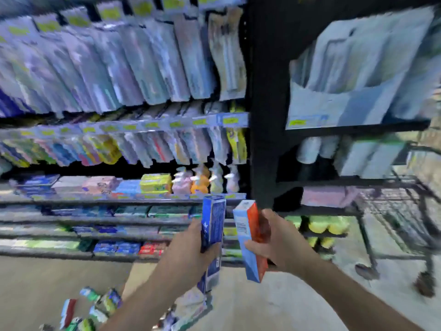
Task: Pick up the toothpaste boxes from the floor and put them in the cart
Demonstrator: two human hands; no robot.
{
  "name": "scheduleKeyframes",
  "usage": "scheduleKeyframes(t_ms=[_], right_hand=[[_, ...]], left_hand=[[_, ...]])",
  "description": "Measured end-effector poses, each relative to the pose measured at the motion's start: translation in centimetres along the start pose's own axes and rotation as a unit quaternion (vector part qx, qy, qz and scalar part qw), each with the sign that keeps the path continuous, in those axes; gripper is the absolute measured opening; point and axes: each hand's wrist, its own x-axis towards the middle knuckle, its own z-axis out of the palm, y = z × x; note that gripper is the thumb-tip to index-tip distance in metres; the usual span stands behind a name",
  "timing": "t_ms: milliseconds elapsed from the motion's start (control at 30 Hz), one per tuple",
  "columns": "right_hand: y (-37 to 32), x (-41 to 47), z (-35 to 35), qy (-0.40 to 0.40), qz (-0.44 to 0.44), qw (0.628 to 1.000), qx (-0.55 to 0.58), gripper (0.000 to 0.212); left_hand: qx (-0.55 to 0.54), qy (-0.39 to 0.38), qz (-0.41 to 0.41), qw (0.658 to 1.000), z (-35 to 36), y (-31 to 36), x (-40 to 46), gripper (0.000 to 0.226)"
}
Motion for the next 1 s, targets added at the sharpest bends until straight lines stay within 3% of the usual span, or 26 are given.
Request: scheduleKeyframes(t_ms=[300, 433, 500, 567, 667, 1000], right_hand=[[20.8, -10.3, -28.8, 0.216, 0.181, 0.959, -0.008, 0.044], [27.7, -13.2, -38.5, 0.282, 0.237, 0.929, -0.013, 0.042], [30.7, -13.7, -42.2, 0.302, 0.260, 0.917, -0.012, 0.045], [33.7, -13.3, -45.2, 0.312, 0.275, 0.909, -0.014, 0.047], [37.9, -11.7, -48.8, 0.333, 0.293, 0.896, -0.013, 0.046], [48.8, -2.0, -58.4, 0.318, 0.364, 0.873, 0.058, 0.046]], left_hand=[[-0.100, -0.154, 0.198, 0.963, 19.4, 33.1, 9.8, 0.027], [-0.114, -0.196, 0.237, 0.945, 26.3, 45.3, 12.6, 0.028], [-0.108, -0.209, 0.247, 0.940, 29.2, 50.0, 14.1, 0.040], [-0.104, -0.224, 0.239, 0.939, 32.1, 53.6, 16.0, 0.047], [-0.090, -0.251, 0.243, 0.933, 36.1, 58.1, 19.8, 0.030], [-0.099, -0.316, 0.175, 0.927, 47.1, 66.7, 34.9, 0.016]])
